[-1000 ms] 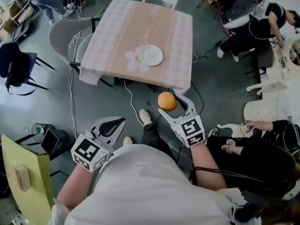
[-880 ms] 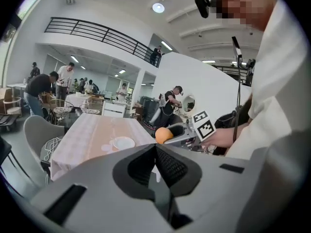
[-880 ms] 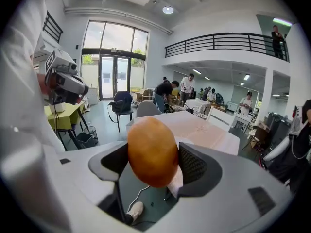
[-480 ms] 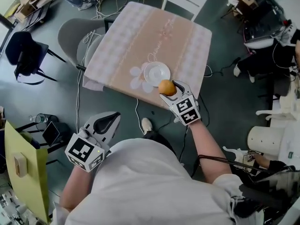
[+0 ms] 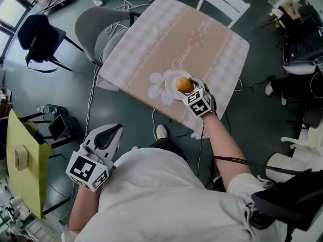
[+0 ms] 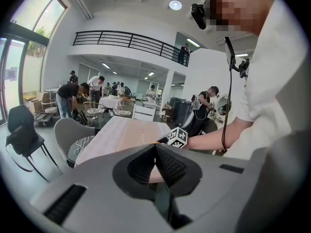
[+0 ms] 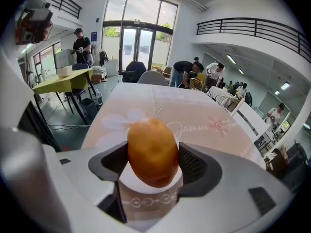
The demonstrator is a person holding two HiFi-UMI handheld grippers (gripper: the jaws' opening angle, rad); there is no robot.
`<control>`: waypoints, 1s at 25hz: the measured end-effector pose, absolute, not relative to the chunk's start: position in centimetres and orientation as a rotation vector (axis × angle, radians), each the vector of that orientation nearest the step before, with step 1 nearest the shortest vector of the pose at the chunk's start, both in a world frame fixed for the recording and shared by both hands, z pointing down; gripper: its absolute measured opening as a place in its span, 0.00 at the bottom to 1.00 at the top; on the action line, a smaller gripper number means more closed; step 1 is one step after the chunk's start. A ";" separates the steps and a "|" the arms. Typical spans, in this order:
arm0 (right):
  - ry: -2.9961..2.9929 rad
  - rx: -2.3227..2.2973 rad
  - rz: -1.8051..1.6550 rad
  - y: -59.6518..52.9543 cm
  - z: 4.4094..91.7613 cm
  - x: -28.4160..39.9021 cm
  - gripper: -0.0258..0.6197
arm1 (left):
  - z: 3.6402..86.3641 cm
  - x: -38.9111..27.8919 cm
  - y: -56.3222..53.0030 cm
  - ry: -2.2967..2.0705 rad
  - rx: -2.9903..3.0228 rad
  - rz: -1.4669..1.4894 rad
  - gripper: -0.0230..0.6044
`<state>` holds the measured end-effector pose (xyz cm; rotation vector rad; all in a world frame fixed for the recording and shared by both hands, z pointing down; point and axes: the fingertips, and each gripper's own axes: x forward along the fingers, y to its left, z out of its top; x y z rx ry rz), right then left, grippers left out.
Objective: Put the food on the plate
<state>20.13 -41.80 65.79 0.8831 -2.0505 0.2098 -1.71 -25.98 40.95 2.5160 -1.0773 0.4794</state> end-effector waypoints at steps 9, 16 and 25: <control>-2.009 0.781 0.124 -43.4 68.3 18.8 0.56 | 41.6 -2.9 -26.0 -1.163 2.445 0.498 0.05; -1.994 0.755 0.077 -43.4 68.6 18.3 0.56 | 41.9 -3.5 -25.9 -1.170 2.431 0.493 0.05; -1.972 0.738 0.057 -43.3 68.5 17.9 0.56 | 41.5 -4.0 -25.6 -1.154 2.447 0.499 0.05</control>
